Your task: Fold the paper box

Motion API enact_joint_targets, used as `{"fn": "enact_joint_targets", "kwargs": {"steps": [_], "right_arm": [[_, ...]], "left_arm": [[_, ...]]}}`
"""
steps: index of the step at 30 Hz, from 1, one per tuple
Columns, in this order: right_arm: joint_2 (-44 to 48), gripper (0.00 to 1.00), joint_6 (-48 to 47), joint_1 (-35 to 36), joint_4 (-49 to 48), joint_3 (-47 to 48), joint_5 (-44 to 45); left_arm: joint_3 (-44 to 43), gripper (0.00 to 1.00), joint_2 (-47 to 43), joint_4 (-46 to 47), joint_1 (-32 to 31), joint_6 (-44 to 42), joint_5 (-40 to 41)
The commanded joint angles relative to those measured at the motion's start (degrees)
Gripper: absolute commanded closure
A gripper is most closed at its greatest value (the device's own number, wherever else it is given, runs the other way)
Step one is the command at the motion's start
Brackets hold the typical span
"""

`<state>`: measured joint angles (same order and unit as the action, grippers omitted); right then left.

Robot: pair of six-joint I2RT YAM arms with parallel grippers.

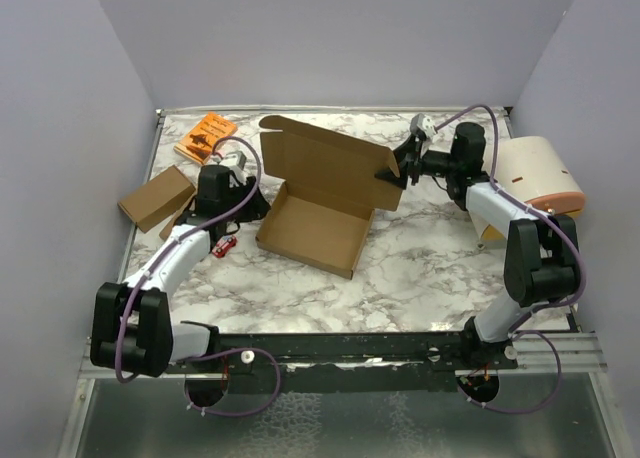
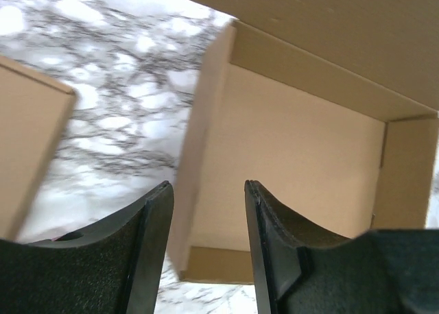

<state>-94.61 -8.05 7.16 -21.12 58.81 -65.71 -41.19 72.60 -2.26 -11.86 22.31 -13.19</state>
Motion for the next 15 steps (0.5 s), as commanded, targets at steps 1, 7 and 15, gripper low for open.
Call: {"fn": "enact_joint_targets", "kwargs": {"steps": [1,7,15], "right_arm": [[-0.5,0.55,-3.6,0.0,2.7,1.8,-2.0],[-0.8,0.59,-3.9,0.0,3.0,2.3,-2.5],[-0.9,0.61,-3.5,0.0,3.1,2.4,-2.7]], "left_arm": [[-7.3,0.51,0.8,-13.7,5.1,-4.8,3.7],[-13.1,0.56,7.1,-28.1,7.9,-11.4,7.3],[-15.1,0.54,12.5,-35.8,7.9,-12.9,9.6]]}}
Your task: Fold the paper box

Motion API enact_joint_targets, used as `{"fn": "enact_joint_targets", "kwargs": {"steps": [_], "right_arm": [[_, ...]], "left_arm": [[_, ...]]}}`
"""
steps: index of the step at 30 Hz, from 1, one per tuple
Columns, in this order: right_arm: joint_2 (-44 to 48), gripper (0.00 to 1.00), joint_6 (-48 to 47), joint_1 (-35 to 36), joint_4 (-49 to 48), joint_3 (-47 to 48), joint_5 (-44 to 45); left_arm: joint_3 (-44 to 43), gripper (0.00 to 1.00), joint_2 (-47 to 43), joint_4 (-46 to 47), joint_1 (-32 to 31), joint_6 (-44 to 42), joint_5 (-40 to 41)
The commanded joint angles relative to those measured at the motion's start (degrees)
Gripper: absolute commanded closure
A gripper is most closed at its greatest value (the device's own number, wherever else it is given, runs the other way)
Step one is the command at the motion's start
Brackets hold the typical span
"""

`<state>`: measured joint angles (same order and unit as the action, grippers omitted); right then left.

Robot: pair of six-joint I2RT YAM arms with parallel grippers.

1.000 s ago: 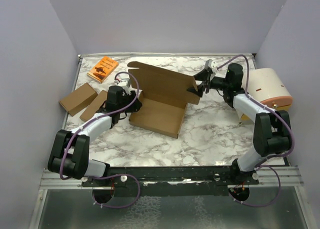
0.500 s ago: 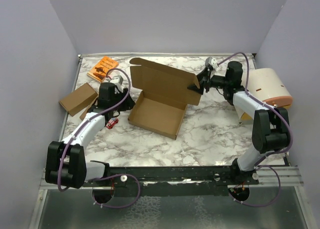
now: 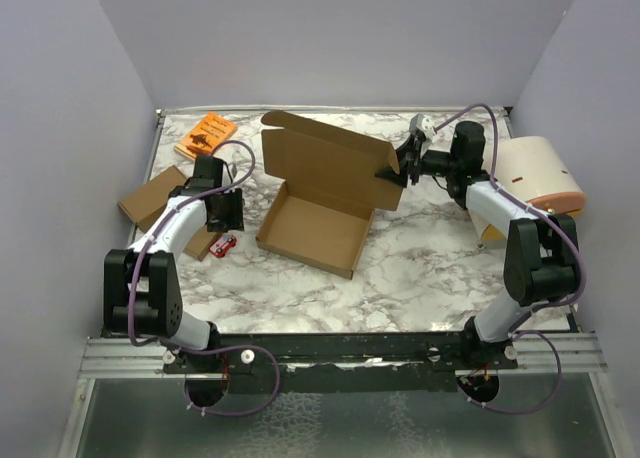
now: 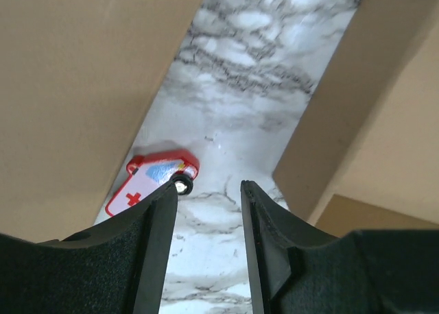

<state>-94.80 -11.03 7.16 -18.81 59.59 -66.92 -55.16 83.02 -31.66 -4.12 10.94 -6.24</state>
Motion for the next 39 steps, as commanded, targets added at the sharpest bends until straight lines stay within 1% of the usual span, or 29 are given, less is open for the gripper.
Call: {"fn": "enact_joint_targets", "kwargs": {"steps": [1,2,4,5,10,15,21,26,30,33,39], "right_arm": [[-0.7,0.61,-0.6,0.0,0.7,1.5,-1.4],[-0.6,0.61,-0.6,0.0,0.7,1.6,-1.4],[-0.7,0.61,-0.5,0.0,0.7,1.6,-1.2],[-0.8,0.61,-0.4,0.0,0.7,1.6,-1.2],[-0.7,0.61,-0.2,0.0,0.6,1.6,-1.2],[-0.5,0.61,-0.3,0.0,0.7,1.6,-1.1],[-0.7,0.61,-0.4,0.0,0.7,1.5,-1.1],[-0.8,0.61,-0.3,0.0,0.7,1.6,-1.2],[-0.8,0.61,-0.3,-0.1,0.7,1.5,-1.2],[-0.9,0.61,-0.3,0.0,0.7,1.5,-1.3],[-1.2,0.61,-0.3,0.0,0.7,1.6,-1.3]], "left_arm": [[-0.7,0.54,2.3,-6.3,0.2,-0.9,3.7],[-0.3,0.51,2.2,-6.1,0.2,0.1,4.8],[1.0,0.42,1.9,-5.1,0.3,1.6,6.7],[1.4,0.40,1.8,-4.6,0.3,2.0,7.4],[2.9,0.40,2.2,-2.4,0.5,1.0,8.2],[3.9,0.40,5.4,-0.8,1.2,-0.2,5.7],[3.5,0.38,4.3,1.0,1.9,-1.2,7.5],[2.6,0.31,6.1,0.6,2.0,-1.4,7.8],[2.3,0.28,6.9,0.2,2.0,-1.4,7.9],[2.4,0.28,6.7,-0.6,2.0,-1.5,7.4],[3.5,0.31,3.4,-1.4,1.8,0.7,3.1]]}}
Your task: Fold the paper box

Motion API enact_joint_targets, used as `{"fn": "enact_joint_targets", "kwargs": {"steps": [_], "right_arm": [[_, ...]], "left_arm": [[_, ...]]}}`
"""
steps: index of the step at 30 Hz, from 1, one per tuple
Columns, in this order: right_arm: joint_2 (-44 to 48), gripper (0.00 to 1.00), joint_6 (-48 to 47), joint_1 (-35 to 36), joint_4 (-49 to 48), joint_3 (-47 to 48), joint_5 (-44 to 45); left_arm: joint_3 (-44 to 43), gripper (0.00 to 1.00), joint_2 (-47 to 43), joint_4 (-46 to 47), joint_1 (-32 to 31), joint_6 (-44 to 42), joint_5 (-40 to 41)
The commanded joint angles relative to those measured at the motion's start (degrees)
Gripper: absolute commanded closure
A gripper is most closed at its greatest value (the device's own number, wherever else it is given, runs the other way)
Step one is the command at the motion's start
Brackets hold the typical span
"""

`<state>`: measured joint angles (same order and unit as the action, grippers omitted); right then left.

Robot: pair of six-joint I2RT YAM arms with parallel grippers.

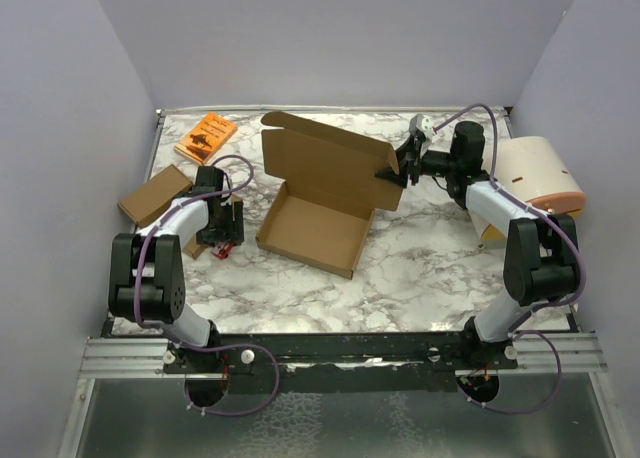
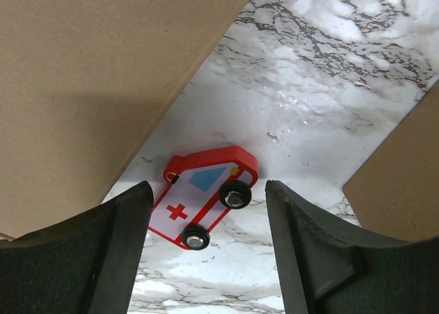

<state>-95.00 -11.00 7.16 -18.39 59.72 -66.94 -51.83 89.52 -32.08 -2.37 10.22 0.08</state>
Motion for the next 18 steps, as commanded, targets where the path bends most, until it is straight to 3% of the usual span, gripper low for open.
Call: {"fn": "enact_joint_targets", "kwargs": {"steps": [1,7,18], "right_arm": [[-1.1,0.61,-0.3,0.0,0.3,1.5,-1.3],[-1.1,0.61,-0.3,0.0,0.4,1.6,-1.4],[-1.4,0.61,-0.3,0.0,0.5,1.6,-1.3]], "left_arm": [[-0.2,0.32,-3.3,-1.3,0.1,1.8,-3.8],[0.3,0.42,-2.8,-1.4,-0.1,3.8,-6.6],[0.6,0.44,-1.3,-2.4,-0.8,6.0,-0.5]]}}
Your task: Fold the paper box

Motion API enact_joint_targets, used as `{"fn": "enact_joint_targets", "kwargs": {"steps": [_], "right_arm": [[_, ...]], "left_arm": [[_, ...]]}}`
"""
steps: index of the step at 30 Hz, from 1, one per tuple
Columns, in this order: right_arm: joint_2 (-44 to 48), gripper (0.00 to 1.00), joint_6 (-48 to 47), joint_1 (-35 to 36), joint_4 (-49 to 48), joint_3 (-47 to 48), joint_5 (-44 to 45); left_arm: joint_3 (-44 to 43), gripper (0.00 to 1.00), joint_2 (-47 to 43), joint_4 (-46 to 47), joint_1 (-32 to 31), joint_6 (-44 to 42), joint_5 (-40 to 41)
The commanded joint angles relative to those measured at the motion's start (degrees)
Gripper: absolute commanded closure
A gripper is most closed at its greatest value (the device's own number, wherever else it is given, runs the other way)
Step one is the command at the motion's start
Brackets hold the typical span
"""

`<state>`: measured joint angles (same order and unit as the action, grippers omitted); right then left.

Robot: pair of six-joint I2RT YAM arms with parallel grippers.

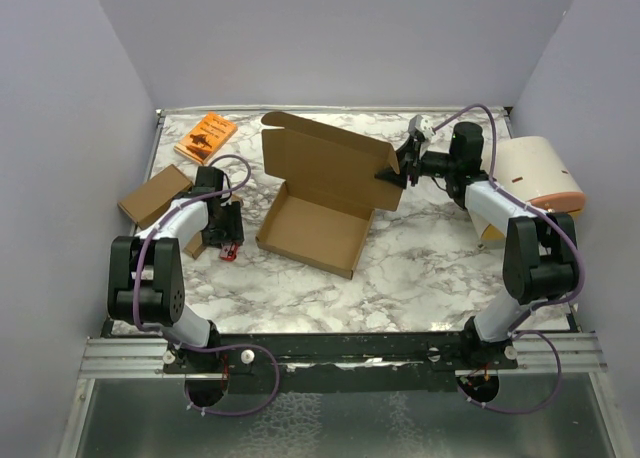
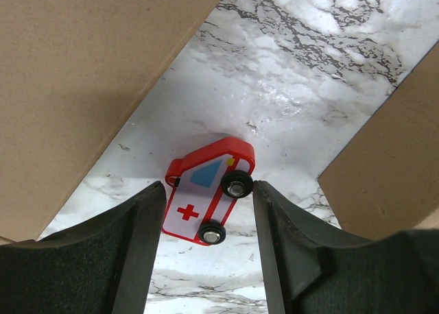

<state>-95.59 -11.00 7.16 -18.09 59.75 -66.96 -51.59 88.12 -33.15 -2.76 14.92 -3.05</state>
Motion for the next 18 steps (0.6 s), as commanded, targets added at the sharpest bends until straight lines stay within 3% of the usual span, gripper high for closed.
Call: {"fn": "enact_joint_targets", "kwargs": {"steps": [1,5,14,18], "right_arm": [[-0.8,0.61,-0.3,0.0,0.2,1.6,-1.4],[-0.9,0.61,-0.3,0.0,0.2,1.7,-1.4],[-0.7,0.61,-0.3,0.0,0.2,1.7,-1.7],[-0.7,0.61,-0.3,0.0,0.3,1.7,-1.7]], "left_arm": [[0.4,0.45,0.1,-1.3,-0.5,1.5,2.7],[0.3,0.51,1.0,-1.4,-0.7,1.4,2.7],[0.5,0.53,2.3,-0.8,-0.8,1.1,2.8],[1.0,0.62,1.3,0.1,-0.8,0.6,3.3]]}}
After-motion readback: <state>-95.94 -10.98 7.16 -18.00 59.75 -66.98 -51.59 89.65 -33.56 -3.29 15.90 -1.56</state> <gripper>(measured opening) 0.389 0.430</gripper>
